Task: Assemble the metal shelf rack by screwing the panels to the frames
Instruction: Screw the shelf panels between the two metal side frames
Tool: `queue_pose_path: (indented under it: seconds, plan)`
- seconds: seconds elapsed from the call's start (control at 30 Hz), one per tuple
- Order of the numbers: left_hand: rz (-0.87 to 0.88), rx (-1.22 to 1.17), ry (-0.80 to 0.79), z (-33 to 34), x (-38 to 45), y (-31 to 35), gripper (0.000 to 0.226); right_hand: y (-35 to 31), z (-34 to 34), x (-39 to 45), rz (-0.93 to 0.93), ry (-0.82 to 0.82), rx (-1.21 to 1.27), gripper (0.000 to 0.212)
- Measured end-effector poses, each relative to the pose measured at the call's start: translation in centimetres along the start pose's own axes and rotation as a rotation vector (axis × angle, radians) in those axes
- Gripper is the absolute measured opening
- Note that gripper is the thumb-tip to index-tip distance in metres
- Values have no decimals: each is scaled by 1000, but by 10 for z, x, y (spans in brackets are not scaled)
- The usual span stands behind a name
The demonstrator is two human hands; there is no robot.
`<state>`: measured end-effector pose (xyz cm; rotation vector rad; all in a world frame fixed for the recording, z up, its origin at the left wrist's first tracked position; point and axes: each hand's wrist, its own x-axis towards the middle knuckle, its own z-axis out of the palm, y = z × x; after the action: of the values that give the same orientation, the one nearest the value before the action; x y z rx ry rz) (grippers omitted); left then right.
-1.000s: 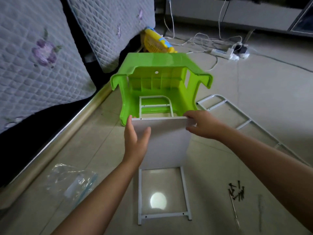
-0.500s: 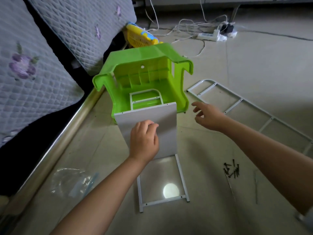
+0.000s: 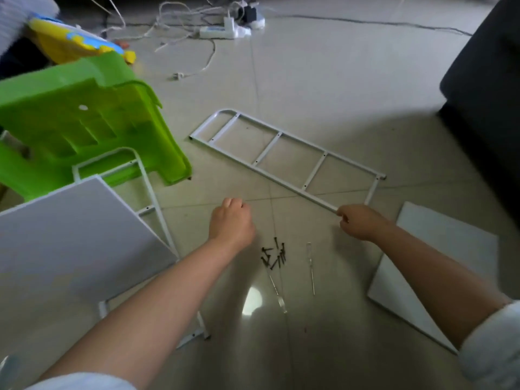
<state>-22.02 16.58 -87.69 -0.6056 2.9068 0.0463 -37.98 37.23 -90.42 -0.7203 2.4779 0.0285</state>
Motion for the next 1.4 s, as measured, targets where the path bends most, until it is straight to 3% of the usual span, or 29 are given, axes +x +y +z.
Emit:
queue_pose_path:
  seconds: [0.17, 0.33, 0.4, 0.5, 0.6, 0.73, 0.87, 1.0, 1.07, 1.13, 1.2, 1.3, 1.4]
  plan:
    - [-11, 50, -183, 27, 14, 35, 34, 50, 31, 16, 18, 28, 65, 41]
    - [-70, 51, -318, 52, 11, 53, 35, 52, 65, 42, -15, 8, -2, 57]
    - [-101, 12, -331, 56, 10, 55, 36, 47, 72, 50, 13, 70, -75, 57]
    - [-159, -67, -281, 56, 9, 49, 34, 44, 73, 55, 2, 225, -150, 41]
    - [-219, -148, -217, 53, 10, 41, 33, 43, 73, 51, -121, 192, -217, 28]
    - [-262, -279, -164, 49, 14, 40, 34, 30, 66, 34, -308, 182, -182, 35]
    - [-269, -394, -105, 39, 20, 43, 31, 15, 38, 10, -330, 157, -74, 30]
    - [-346, -629, -72, 10, 31, 52, 33, 13, 25, -4, -330, 217, -148, 28]
    - [-370, -749, -100, -6, 38, 58, 39, 14, 26, -13, -363, 406, -186, 14]
    - [-361, -969, -106, -21, 45, 62, 43, 8, 24, -24, -433, 638, -157, 14]
    - [-379, -1295, -76, -41, 47, 68, 42, 0, 13, -36, -459, 719, -158, 10]
    - [-427, -1706, 40, -70, 41, 73, 58, -24, -3, -50, -478, 891, -182, 26]
    - [-436, -1855, 257, -94, 23, 71, 71, -60, -23, -70, -514, 986, -154, 25]
